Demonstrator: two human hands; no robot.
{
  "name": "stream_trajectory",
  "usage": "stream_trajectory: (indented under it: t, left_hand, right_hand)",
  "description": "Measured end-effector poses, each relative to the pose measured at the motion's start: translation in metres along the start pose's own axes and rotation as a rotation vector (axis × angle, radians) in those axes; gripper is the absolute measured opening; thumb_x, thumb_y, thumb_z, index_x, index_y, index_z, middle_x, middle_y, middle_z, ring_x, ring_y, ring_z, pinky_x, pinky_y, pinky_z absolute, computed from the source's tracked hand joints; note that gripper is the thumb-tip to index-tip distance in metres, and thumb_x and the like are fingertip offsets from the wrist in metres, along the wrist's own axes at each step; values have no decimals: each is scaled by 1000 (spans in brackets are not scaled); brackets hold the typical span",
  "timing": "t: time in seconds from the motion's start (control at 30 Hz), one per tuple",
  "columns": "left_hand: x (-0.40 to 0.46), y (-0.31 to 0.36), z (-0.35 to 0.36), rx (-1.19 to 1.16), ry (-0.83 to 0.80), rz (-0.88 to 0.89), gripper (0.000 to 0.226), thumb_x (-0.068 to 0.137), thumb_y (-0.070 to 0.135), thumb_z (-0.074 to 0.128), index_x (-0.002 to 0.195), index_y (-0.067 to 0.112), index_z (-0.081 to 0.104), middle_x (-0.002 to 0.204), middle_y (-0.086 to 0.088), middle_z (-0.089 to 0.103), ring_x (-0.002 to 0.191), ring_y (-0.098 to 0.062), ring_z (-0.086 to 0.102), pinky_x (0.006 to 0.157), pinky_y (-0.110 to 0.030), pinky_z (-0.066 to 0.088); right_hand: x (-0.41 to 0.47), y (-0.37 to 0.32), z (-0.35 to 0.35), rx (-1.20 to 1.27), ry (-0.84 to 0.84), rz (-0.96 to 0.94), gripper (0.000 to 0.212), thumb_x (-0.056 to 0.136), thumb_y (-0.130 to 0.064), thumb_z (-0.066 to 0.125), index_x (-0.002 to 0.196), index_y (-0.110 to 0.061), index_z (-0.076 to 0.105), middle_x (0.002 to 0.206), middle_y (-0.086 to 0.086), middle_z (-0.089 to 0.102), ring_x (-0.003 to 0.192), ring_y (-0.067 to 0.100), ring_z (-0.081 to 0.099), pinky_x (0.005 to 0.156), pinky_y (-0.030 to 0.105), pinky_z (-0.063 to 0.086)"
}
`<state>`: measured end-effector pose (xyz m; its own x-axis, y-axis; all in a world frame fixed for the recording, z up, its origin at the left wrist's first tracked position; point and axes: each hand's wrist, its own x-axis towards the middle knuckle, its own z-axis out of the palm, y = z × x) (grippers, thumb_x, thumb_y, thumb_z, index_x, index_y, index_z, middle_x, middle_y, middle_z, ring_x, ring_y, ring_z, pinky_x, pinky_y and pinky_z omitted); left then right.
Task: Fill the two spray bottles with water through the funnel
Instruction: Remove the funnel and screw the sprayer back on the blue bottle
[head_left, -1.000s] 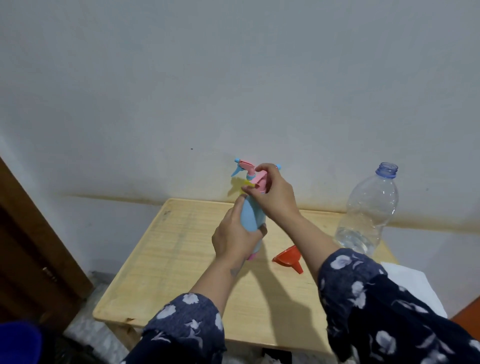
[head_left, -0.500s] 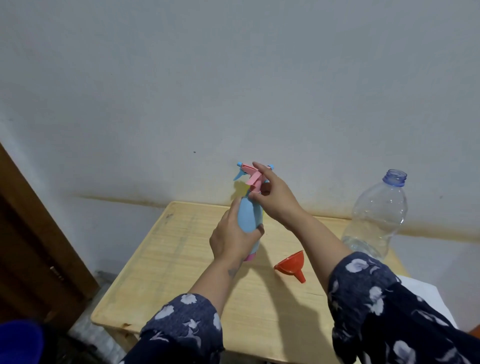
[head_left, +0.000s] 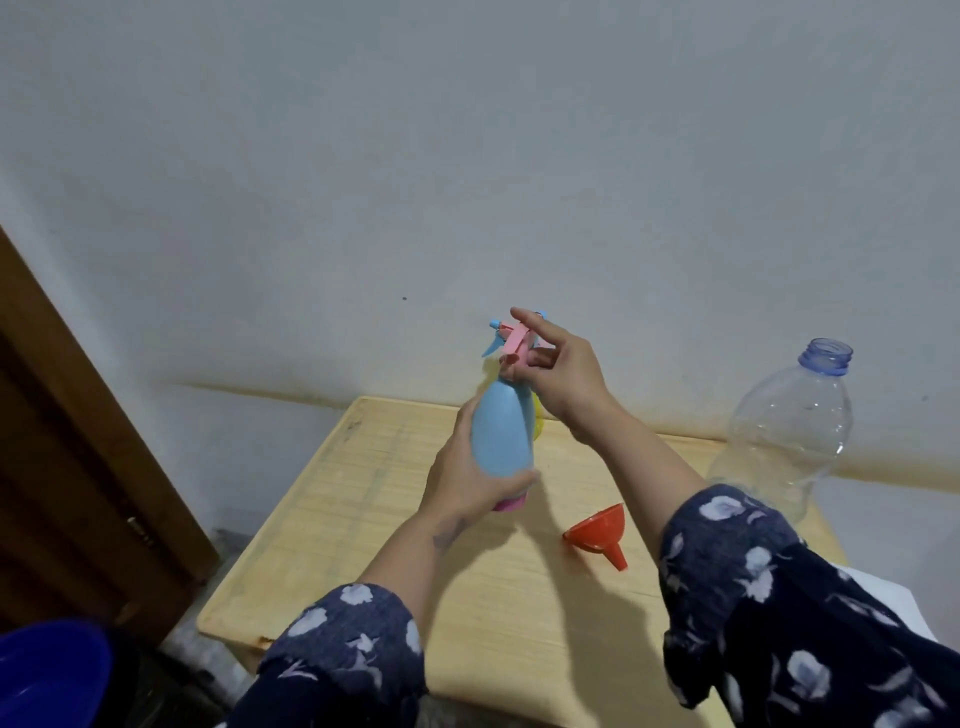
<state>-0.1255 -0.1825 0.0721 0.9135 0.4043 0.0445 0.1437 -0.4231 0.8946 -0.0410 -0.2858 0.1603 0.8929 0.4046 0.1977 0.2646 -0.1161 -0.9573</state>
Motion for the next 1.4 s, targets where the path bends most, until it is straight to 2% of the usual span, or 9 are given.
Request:
stream_trajectory:
  t: [0.17, 0.33, 0.47, 0.57, 0.67, 0.77, 0.87, 1.23, 1.4]
  left_hand:
    - [-6, -5, 8, 139, 129, -12, 96, 59, 55, 78, 135, 50, 19, 114, 11, 55, 97, -20, 58, 75, -38, 54]
    - [-14, -12, 0, 200, 99, 21, 93, 63, 55, 76, 136, 47, 19, 116, 11, 55, 97, -21, 59, 73, -35, 51]
    - [-31, -22, -7, 209, -37, 82, 96, 62, 56, 73, 139, 47, 16, 116, 9, 53, 96, -21, 58, 72, -37, 51]
    - [-43, -43, -28, 188, -253, 156, 78, 77, 64, 61, 140, 50, 16, 124, 16, 52, 102, -15, 59, 75, -35, 49]
    - [-49, -70, -51, 275, -385, 135, 46, 96, 58, 33, 138, 38, 36, 121, 7, 62, 100, -17, 62, 86, -36, 50]
    - [-51, -90, -69, 418, -517, 31, 37, 98, 43, 45, 131, 27, 49, 107, 6, 62, 91, -16, 61, 80, -28, 47]
    - [-54, -99, -78, 466, -642, -27, 36, 96, 33, 52, 131, 23, 50, 105, 3, 64, 93, -20, 63, 86, -31, 49]
    - [-82, -114, -80, 503, -658, 8, 34, 94, 30, 51, 128, 24, 52, 99, 6, 61, 100, -21, 61, 93, -34, 48]
    - [-86, -115, -88, 527, -634, 31, 33, 94, 30, 49, 127, 25, 52, 99, 8, 58, 102, -21, 60, 92, -34, 49]
  right_hand:
    - [-6, 7, 19, -168, 95, -63, 61, 83, -10, 62, 135, -39, 49, 94, 2, 69, 77, 9, 58, 75, 20, 45]
    - [-7, 19, 36, -280, 147, 114, 97, 79, -45, 71, 149, -40, 4, 119, 6, 41, 102, 20, 49, 97, 36, 43]
    - [-22, 26, 50, -181, 207, 154, 85, 92, -45, 54, 151, -32, -6, 142, 2, 47, 120, 24, 52, 98, 36, 40]
    - [-45, 27, 53, -216, 274, 157, 68, 98, -45, 41, 152, -34, 1, 151, 2, 37, 130, 30, 45, 94, 32, 36]
    - [-79, 45, 53, -257, 321, 225, 62, 95, -54, 39, 150, -37, 16, 148, 2, 43, 130, 31, 47, 108, 40, 36]
    - [-124, 73, 53, -265, 325, 355, 57, 90, -59, 42, 143, -40, 32, 107, -7, 63, 109, 30, 61, 101, 53, 43]
    - [-173, 89, 62, -347, 279, 433, 48, 97, -47, 39, 142, -33, 35, 86, -3, 61, 96, 24, 63, 91, 39, 46]
    - [-266, 120, 68, -433, 383, 541, 28, 94, -58, 34, 108, -38, 47, 81, 4, 67, 81, 25, 66, 84, 46, 52]
    - [-270, 109, 85, -370, 332, 505, 27, 96, -52, 40, 110, -33, 52, 90, 1, 67, 79, 24, 67, 81, 40, 53]
